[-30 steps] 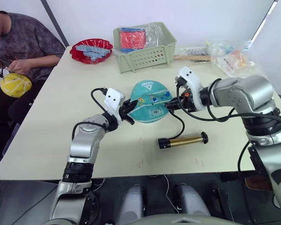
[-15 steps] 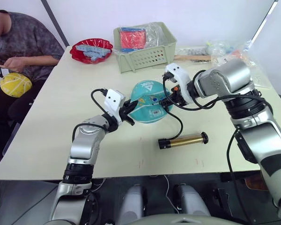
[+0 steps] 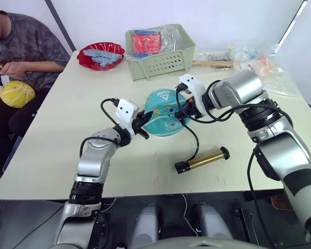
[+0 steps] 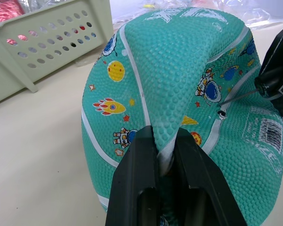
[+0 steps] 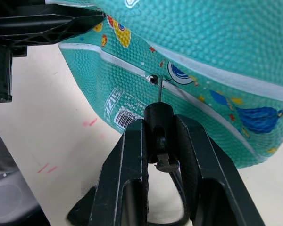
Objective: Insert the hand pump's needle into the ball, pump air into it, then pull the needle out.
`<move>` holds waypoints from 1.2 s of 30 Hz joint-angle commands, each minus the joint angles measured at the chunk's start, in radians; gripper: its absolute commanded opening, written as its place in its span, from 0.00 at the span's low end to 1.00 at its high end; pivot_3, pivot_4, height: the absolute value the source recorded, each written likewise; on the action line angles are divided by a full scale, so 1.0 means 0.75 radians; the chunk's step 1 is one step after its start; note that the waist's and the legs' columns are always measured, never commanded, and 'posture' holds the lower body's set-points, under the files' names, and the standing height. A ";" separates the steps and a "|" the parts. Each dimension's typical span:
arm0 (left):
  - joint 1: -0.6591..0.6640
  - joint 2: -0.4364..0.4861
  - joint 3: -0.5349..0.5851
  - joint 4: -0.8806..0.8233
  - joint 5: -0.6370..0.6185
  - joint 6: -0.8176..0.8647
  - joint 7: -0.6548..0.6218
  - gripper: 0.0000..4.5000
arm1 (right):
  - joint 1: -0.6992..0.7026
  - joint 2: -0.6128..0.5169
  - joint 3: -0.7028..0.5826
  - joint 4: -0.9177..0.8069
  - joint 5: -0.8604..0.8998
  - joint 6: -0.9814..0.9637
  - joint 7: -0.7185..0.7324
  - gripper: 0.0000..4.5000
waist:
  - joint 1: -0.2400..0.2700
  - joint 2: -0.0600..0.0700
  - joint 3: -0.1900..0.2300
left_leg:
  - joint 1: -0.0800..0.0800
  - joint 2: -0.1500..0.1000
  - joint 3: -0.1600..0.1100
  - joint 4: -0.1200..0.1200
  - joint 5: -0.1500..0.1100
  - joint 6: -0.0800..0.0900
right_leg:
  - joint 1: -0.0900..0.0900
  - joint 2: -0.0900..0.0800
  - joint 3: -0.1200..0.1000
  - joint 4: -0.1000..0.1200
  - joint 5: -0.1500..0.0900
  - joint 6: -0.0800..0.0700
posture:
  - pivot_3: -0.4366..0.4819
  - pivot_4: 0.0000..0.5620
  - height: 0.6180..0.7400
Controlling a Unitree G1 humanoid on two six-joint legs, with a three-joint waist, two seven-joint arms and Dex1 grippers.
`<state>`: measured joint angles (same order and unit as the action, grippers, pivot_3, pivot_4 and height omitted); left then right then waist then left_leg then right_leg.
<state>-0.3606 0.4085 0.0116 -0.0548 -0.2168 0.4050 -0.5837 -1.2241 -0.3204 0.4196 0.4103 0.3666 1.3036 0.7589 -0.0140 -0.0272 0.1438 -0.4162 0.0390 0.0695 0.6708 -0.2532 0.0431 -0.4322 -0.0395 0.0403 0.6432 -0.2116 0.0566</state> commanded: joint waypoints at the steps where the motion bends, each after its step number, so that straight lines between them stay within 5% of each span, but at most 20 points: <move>1: 0.023 0.003 -0.027 -0.009 0.004 0.017 -0.010 0.01 | -0.011 -0.003 0.011 -0.040 -0.013 -0.022 0.039 0.07 | 0.000 0.000 0.000 | 0.000 0.000 0.000 0.000 0.000 0.000 | 0.000 0.000 0.000 0.000 0.000 0.000 | 0.48 0.27 0.98; 22: 0.029 0.004 -0.031 -0.012 0.003 0.020 -0.011 0.01 | 0.020 -0.010 0.057 -0.072 -0.086 -0.054 0.098 0.07 | -0.001 0.000 0.000 | 0.000 0.000 -0.001 0.000 0.000 0.000 | 0.000 0.000 0.000 0.000 0.000 0.000 | 0.48 0.27 0.98; 29: 0.025 0.000 -0.038 -0.007 0.004 0.018 -0.014 0.01 | 0.029 -0.012 0.073 -0.071 -0.103 -0.074 0.115 0.07 | 0.002 0.000 0.000 | 0.000 0.002 0.001 0.000 0.000 0.000 | 0.000 -0.026 -0.025 -0.001 0.000 0.001 | 0.48 0.27 0.98; 36: 0.028 0.001 -0.042 -0.008 0.004 0.017 -0.018 0.01 | 0.027 0.001 0.074 -0.045 -0.127 -0.081 0.117 0.07 | 0.003 0.001 0.001 | 0.000 0.003 -0.001 -0.001 0.000 -0.001 | 0.001 -0.028 -0.034 0.000 0.000 0.000 | 0.48 0.27 0.98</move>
<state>-0.3562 0.4127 0.0118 -0.0587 -0.2169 0.4047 -0.5836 -1.2030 -0.3245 0.4731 0.3823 0.2817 1.2492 0.8462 -0.0120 -0.0265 0.1442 -0.4165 0.0414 0.0690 0.6703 -0.2530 0.0427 -0.4312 -0.0610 0.0152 0.6431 -0.2116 0.0568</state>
